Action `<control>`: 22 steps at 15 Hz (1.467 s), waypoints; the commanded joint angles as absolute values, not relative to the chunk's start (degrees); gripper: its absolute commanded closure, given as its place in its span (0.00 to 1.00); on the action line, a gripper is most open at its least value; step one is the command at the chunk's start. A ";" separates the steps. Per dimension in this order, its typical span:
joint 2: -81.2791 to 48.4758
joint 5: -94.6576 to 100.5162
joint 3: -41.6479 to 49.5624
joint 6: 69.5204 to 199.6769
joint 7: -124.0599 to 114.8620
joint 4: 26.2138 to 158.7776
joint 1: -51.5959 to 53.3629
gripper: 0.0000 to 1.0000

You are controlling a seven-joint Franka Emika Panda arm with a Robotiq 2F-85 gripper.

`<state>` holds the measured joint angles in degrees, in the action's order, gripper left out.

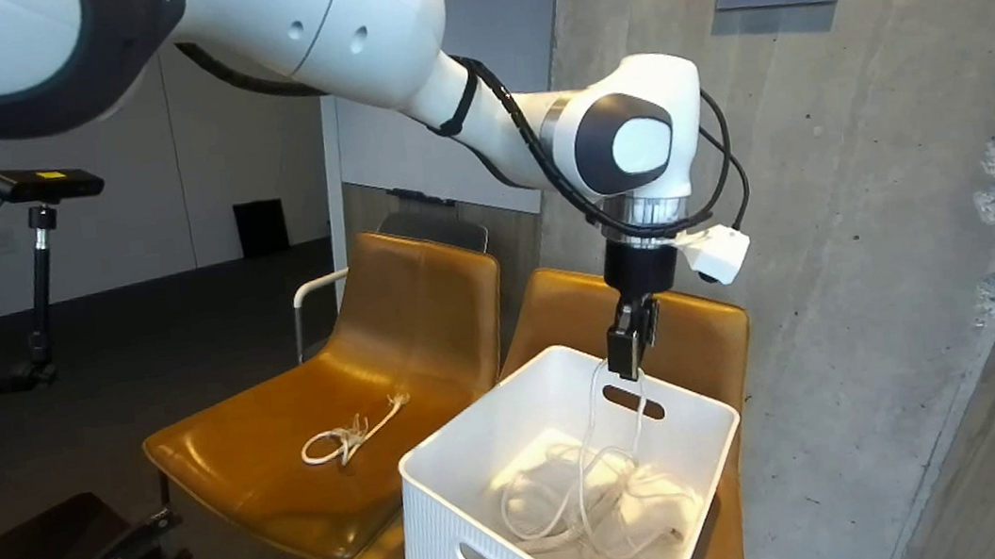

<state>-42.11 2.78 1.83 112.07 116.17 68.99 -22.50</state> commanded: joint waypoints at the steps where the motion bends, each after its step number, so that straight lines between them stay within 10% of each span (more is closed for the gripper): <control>1: -35.56 3.11 0.54 110.73 117.85 72.84 -20.50 1.00; 22: -9.90 12.91 -12.43 113.33 86.33 92.40 13.87 1.00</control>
<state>-9.55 10.35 -10.63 113.44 90.90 91.69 11.58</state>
